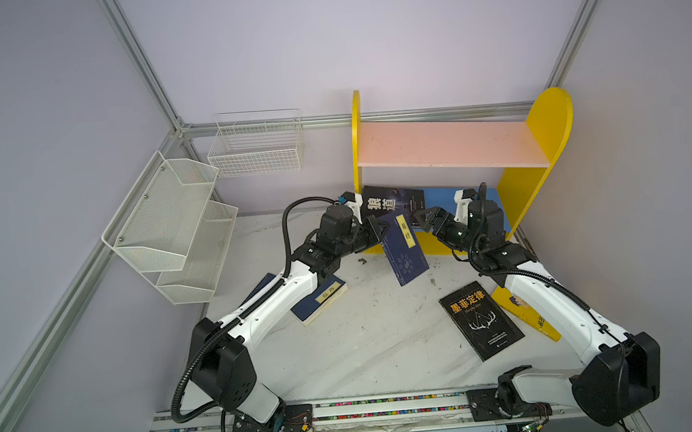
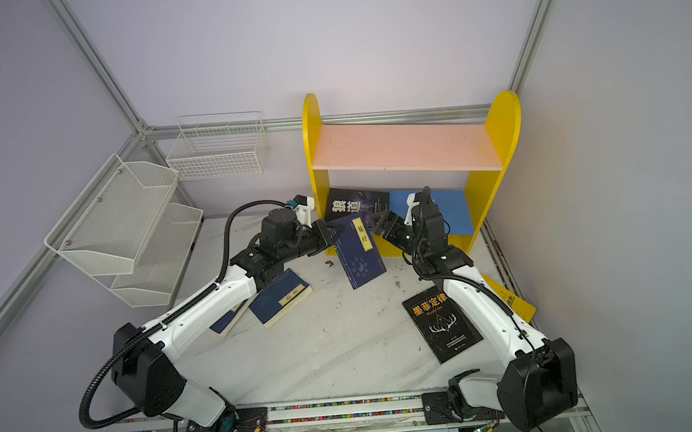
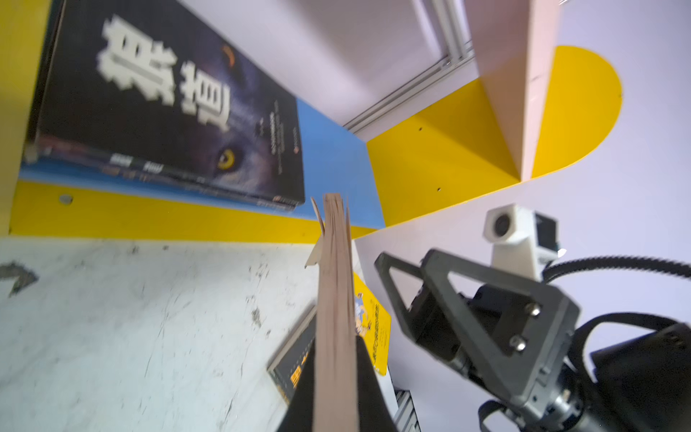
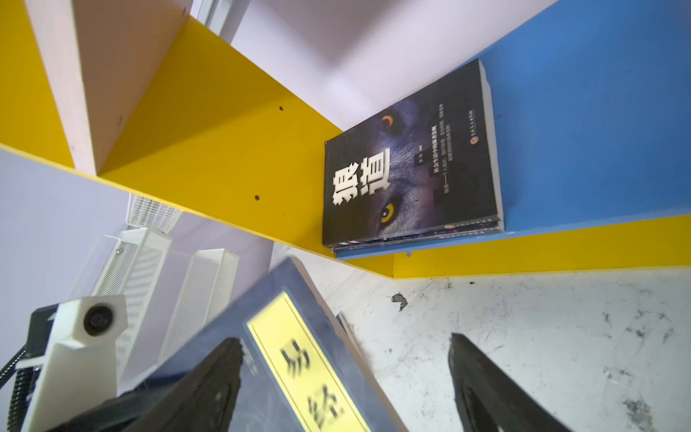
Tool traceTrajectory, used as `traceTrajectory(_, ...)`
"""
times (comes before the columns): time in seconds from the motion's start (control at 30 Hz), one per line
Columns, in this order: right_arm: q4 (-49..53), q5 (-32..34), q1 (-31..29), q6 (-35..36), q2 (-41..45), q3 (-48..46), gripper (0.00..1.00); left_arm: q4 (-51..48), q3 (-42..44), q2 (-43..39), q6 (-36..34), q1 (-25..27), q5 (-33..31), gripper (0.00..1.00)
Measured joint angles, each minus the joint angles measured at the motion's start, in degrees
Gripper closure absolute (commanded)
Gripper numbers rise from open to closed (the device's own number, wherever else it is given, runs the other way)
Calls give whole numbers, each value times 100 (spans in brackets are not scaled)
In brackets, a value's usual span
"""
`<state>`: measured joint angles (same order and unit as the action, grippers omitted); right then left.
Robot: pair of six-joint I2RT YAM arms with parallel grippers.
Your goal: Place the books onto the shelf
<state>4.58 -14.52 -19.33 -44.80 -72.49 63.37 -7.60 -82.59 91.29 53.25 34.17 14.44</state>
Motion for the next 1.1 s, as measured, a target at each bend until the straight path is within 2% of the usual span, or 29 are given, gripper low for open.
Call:
traceTrajectory(0.13,103,-98,39,-404,450,-4,3,251,-1038,748,76,-232,125,100)
traceTrajectory(0.27,-125,-341,103,-802,927,-323,3,909,-1130,1099,426,-337,122,100)
traceTrajectory(0.43,-935,-658,107,-1674,1255,-1537,4,1502,-1130,1364,907,-343,68,100)
traceTrajectory(0.63,-1650,-811,107,-2269,955,-2100,9,1961,-1130,1377,1351,-350,11,100)
traceTrajectory(0.83,-3130,-870,107,-2653,568,-2280,10,2199,-1130,1377,1679,-474,-42,100)
traceTrajectory(1.1,-4953,-953,107,-3174,39,-2444,19,2498,-1130,1377,2074,-568,-57,100)
